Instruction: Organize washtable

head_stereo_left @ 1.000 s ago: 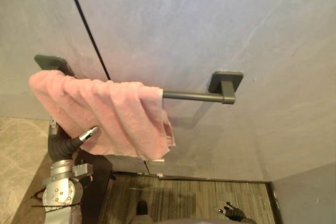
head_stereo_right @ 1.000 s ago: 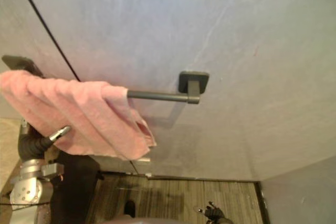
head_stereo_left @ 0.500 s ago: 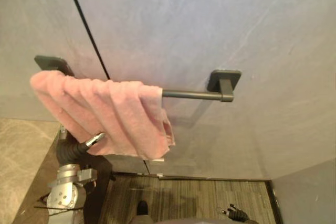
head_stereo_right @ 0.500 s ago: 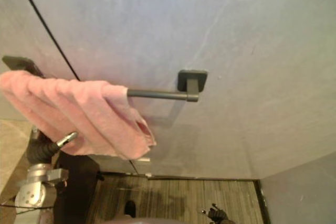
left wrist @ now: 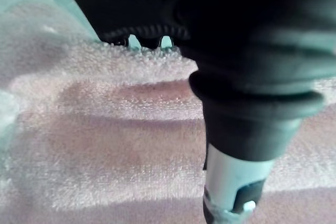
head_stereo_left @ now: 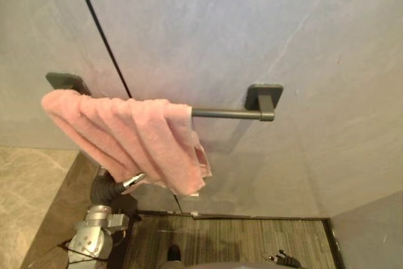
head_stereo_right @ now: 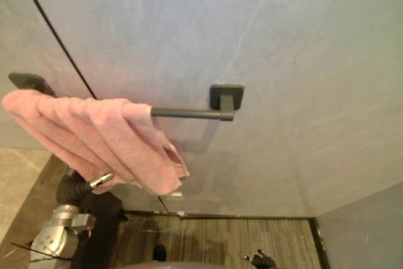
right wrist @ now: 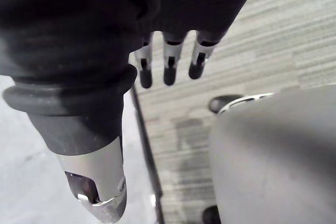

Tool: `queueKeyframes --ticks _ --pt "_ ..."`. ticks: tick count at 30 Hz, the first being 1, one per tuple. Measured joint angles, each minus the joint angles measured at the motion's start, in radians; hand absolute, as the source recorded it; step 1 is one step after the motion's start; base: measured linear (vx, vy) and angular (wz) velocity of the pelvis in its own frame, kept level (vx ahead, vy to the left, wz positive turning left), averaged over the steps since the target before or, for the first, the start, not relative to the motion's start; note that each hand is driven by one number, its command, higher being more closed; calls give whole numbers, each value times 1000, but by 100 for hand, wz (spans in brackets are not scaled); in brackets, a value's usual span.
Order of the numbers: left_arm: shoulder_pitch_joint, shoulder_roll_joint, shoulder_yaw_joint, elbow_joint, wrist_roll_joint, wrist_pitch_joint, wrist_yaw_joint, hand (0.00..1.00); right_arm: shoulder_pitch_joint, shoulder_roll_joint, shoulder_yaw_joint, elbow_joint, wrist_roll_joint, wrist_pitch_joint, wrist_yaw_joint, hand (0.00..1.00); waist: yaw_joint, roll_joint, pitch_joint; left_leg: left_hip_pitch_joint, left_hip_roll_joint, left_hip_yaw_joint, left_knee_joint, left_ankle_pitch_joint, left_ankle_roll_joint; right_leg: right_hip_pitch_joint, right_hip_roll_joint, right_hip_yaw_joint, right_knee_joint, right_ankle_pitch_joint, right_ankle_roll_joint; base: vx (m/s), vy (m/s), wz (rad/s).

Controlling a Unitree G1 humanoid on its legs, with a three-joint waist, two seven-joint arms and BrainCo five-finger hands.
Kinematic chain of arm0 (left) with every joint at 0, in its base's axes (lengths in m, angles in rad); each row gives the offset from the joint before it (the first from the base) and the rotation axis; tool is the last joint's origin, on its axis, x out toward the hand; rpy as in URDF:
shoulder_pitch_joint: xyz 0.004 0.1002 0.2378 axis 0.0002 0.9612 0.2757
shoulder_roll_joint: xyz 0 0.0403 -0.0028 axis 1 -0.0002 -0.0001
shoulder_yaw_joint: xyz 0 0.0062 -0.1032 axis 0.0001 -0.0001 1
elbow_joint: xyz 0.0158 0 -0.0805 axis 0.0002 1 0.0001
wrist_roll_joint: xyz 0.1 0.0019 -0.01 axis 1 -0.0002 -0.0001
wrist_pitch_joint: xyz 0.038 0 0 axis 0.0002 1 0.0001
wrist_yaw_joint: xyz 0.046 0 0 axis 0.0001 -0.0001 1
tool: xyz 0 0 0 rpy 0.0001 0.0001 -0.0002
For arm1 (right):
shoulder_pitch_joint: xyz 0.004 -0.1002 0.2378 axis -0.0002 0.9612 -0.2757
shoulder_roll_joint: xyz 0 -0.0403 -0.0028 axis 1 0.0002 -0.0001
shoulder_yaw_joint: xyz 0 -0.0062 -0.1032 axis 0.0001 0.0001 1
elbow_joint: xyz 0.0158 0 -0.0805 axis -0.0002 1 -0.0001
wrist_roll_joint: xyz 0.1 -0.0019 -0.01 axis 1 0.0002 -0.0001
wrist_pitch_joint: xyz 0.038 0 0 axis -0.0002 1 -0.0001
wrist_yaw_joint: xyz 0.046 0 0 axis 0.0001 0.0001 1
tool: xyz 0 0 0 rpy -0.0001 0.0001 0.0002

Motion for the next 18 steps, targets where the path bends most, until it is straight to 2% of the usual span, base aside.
queueKeyframes --ticks 1,7,10,18 --pt "0 5 -11 10 0 0 0 100 0 0 0 0 0 0 0 0 0 2 -2 0 0 0 0 0 0 0 0 0 0 0 0 0 0 0" --pt "-24 20 -70 27 -2 18 -43 100 -1 -1 0 0 0 0 0 0 -10 6 -4 5 0 7 0 0 0 0 0 8 -1 0 0 0 0 -3" --pt "-36 19 -68 35 -1 20 -41 100 -8 -1 -1 0 0 0 -1 0 -34 7 -4 7 0 10 0 -1 0 1 0 11 -2 0 0 0 0 -6" --pt "-67 15 -59 74 4 21 -33 100 -6 -1 -2 1 2 0 -10 0 -34 7 -3 16 0 12 0 -1 1 7 -1 17 -3 1 -1 0 0 -2"
